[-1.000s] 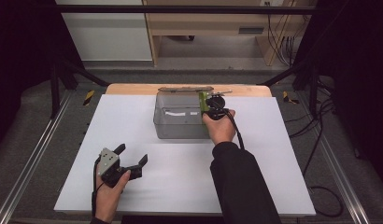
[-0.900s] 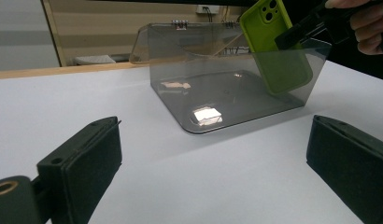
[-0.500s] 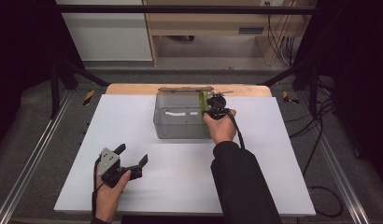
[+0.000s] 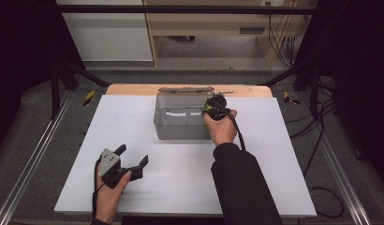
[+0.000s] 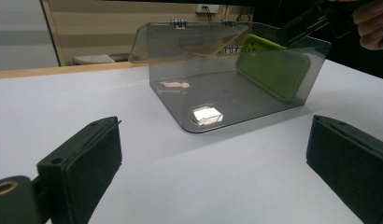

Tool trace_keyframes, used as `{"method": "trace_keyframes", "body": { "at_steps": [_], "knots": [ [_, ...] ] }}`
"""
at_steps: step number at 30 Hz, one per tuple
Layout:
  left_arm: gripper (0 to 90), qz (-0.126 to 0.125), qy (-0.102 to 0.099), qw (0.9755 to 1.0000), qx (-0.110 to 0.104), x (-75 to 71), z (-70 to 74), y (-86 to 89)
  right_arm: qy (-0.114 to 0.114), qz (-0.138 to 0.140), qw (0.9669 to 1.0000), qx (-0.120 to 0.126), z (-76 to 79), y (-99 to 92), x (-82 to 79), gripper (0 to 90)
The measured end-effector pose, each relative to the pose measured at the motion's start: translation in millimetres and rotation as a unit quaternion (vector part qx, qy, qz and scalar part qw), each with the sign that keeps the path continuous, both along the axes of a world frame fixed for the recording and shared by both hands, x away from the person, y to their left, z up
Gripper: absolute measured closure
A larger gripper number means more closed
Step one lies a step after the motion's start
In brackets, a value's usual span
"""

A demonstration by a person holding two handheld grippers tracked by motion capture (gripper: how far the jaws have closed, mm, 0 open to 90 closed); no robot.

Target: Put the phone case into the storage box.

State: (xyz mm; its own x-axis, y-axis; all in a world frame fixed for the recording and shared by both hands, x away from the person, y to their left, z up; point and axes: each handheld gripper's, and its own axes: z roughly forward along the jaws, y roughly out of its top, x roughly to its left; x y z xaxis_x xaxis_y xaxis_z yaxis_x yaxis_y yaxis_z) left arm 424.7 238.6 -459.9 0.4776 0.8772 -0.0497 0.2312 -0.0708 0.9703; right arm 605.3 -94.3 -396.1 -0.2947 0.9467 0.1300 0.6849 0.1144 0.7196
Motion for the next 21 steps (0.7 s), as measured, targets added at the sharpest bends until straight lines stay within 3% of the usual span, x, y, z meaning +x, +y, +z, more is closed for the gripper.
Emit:
{"method": "trace_keyframes", "body": {
  "at_steps": [12,21],
  "knots": [
    [3.3,0.0,0.0,1.0,0.001,0.2,-0.2,-0.4,-0.041,0.016,0.9988,0.021,16.3,-3.7,-11.6,68.1],
    [3.3,-0.001,0.0,1.0,0.002,-0.1,0.0,-0.3,-0.069,0.024,0.9967,0.037,22.0,-4.8,-16.0,58.0]
  ]
}}
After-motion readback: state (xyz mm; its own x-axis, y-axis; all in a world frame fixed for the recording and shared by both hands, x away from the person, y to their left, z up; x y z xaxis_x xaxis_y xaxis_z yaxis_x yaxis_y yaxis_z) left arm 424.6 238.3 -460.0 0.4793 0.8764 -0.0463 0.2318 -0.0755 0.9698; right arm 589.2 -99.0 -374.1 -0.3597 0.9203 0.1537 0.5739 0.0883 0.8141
